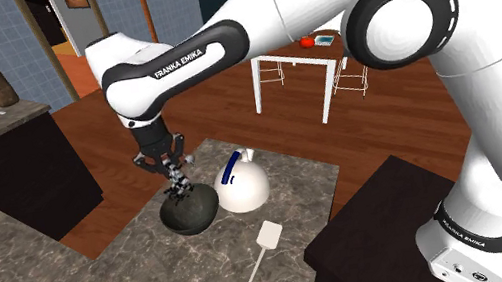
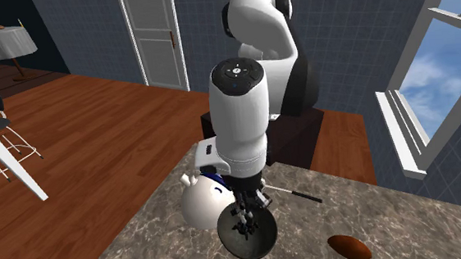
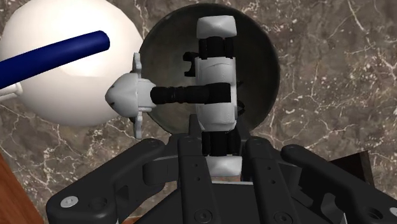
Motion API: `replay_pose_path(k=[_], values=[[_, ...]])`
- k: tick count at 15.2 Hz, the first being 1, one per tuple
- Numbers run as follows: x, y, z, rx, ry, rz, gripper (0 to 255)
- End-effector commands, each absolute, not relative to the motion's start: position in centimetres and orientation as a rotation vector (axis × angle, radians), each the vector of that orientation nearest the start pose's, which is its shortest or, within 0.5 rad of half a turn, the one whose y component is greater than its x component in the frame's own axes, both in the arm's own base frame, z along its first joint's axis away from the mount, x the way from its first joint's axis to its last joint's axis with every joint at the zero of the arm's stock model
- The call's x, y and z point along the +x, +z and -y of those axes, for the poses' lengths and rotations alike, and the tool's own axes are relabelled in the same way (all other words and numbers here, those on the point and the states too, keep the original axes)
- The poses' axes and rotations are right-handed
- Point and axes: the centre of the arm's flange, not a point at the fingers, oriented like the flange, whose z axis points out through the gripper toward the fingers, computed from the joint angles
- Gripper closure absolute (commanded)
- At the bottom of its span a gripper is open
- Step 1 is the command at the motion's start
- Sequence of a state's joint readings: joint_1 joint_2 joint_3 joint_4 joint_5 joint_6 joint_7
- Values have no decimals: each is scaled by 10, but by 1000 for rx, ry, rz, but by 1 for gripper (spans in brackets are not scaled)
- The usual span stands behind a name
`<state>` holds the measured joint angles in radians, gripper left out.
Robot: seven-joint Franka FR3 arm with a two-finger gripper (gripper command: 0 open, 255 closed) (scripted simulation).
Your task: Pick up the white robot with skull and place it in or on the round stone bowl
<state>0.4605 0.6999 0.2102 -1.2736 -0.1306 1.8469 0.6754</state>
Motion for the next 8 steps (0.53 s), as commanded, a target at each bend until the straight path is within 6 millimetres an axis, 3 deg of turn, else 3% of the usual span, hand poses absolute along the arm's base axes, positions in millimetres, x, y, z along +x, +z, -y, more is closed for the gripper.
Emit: replay_pose_path(k=[1, 5, 8], values=[[597, 327, -415, -3196, 153, -4, 255], [597, 302, -415, -3196, 153, -4, 255], [597, 302, -415, -3196, 153, -4, 255]])
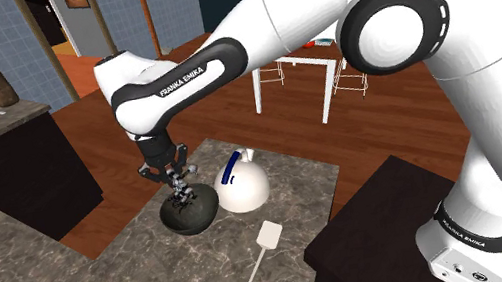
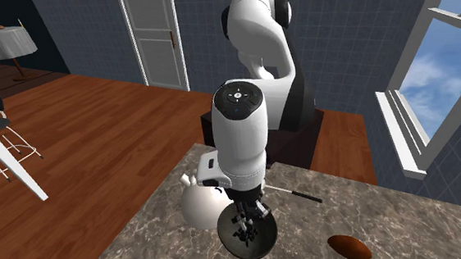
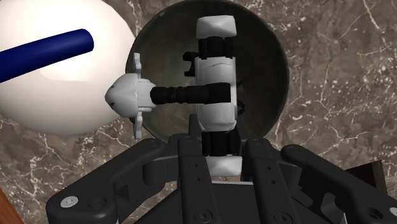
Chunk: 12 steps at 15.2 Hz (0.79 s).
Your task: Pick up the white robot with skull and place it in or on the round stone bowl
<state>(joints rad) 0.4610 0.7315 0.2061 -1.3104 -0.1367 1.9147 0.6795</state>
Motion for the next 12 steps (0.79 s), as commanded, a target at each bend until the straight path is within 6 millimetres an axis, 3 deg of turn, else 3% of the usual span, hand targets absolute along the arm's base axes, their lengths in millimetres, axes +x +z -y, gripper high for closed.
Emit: replay_pose_path(k=[1, 5, 6, 11, 12], values=[[597, 302, -415, -3196, 153, -4, 255], [597, 302, -415, -3196, 153, -4, 255], [597, 302, -415, -3196, 153, -4, 0], [597, 302, -415, -3196, 153, -4, 0], [598, 315, -415, -3196, 153, -4, 0]])
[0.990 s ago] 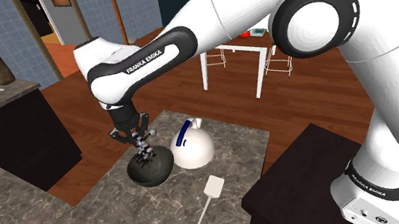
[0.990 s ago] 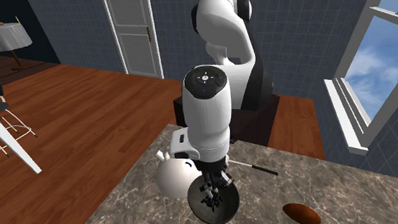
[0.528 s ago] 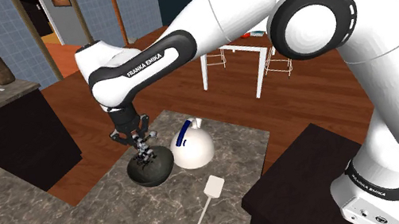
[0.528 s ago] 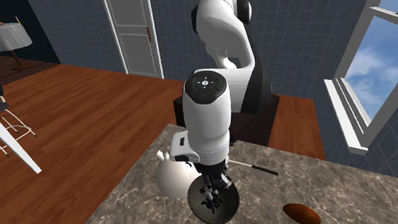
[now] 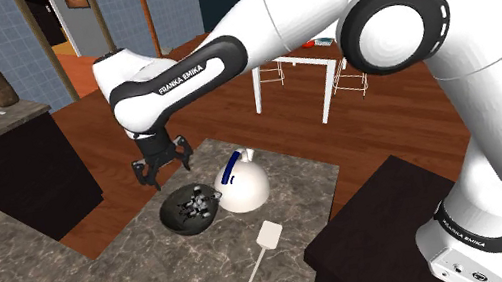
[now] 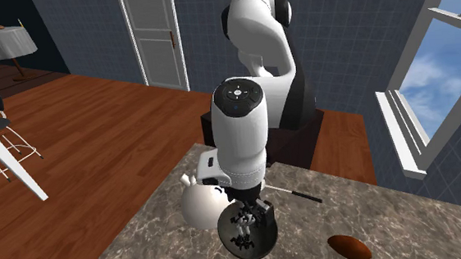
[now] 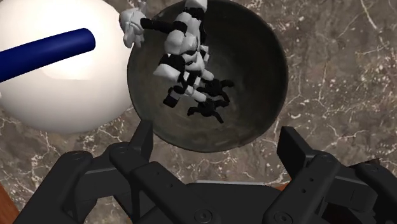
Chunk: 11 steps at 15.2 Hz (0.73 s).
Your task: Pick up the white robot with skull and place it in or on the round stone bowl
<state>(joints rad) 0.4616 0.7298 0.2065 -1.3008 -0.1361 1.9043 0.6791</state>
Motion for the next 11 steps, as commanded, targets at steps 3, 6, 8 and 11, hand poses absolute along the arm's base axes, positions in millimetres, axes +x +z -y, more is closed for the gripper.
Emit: replay_pose_path(k=[3, 6, 8, 11], values=[[601, 351, -418, -3196, 153, -4, 0], [601, 351, -418, -3196, 153, -4, 0], [601, 351, -418, -3196, 153, -4, 0], [601, 351, -418, -3196, 153, -4, 0]])
